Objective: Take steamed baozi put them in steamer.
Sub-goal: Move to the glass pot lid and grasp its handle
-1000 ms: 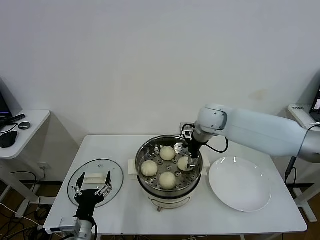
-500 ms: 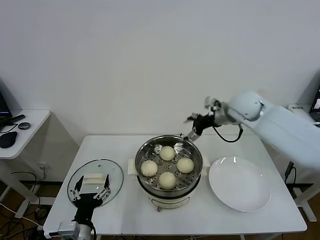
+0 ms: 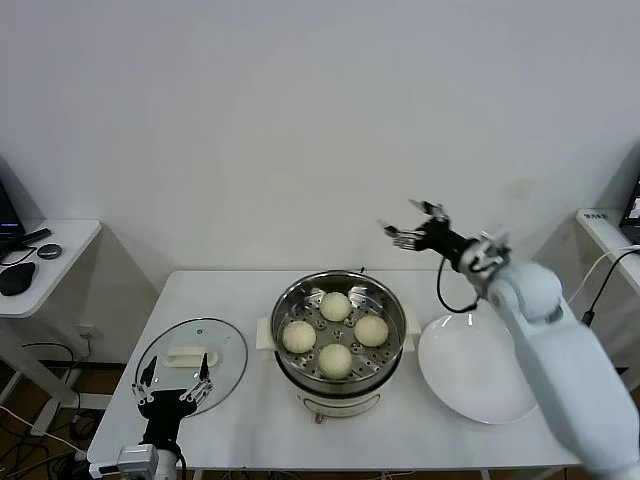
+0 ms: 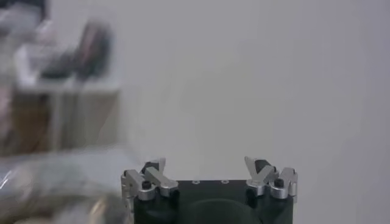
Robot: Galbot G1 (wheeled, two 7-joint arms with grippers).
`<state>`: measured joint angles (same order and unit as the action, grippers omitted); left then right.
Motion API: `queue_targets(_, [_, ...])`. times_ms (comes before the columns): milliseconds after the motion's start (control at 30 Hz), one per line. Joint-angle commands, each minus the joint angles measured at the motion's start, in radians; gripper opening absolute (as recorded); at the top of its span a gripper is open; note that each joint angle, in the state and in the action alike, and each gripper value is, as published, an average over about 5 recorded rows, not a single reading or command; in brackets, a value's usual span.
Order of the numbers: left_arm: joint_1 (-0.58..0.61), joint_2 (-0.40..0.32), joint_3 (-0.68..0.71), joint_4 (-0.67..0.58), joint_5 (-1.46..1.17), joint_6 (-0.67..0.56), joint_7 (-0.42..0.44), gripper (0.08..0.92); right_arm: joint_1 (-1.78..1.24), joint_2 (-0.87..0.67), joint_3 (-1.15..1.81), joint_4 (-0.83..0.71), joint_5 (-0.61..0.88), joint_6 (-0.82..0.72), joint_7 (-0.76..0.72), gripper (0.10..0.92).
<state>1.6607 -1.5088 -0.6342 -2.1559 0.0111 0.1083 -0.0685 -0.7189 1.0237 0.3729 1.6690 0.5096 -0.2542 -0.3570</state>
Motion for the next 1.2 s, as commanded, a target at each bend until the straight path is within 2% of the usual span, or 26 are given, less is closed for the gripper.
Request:
queue_targets(33, [-0.05, 0.019, -0.044, 0.074, 0.148, -0.042, 0.003, 0.823, -0.525, 0.397, 0.518, 0.083, -0.16, 0.198, 0.151, 0.823])
queue_targets(200, [-0.066, 0.043, -0.088, 0.11, 0.354, -0.063, 0.009, 0.823, -0.587, 0.45, 0.528, 0.079, -0.193, 0.22, 0.13, 0.823])
queue_targets(367, [-0.119, 0.077, -0.154, 0.19, 0.815, -0.136, -0.036, 0.823, -0.647, 0.461, 0.519, 0.125, -0.242, 0.211, 0.122, 0.823])
queue_targets(500, [-0.132, 0.163, -0.152, 0.235, 1.215, -0.179, -0.072, 0.823, -0.676, 0.451, 0.492, 0.143, -0.252, 0.209, 0.128, 0.823])
queue_targets(600, [-0.116, 0.255, -0.107, 0.255, 1.359, -0.18, -0.096, 0.823, -0.681, 0.455, 0.477, 0.146, -0.266, 0.212, 0.131, 0.823])
queue_targets(700, [-0.121, 0.322, -0.06, 0.298, 1.448, -0.157, -0.1, 0.823, -0.674, 0.461, 0.467, 0.145, -0.273, 0.211, 0.128, 0.823])
queue_targets(833, [-0.17, 0.375, -0.021, 0.412, 1.53, -0.152, -0.1, 0.823, -0.662, 0.461, 0.448, 0.134, -0.29, 0.211, 0.115, 0.823])
queue_targets(933, [-0.218, 0.398, -0.004, 0.506, 1.498, -0.183, -0.117, 0.823, -0.664, 0.458, 0.426, 0.134, -0.299, 0.213, 0.114, 0.823])
queue_targets(1000, [-0.235, 0.409, 0.001, 0.541, 1.45, -0.189, -0.089, 0.823, -0.67, 0.456, 0.414, 0.134, -0.308, 0.216, 0.112, 0.823])
queue_targets(1200, [-0.252, 0.404, 0.006, 0.59, 1.263, -0.193, -0.064, 0.823, -0.681, 0.439, 0.404, 0.14, -0.311, 0.217, 0.106, 0.823])
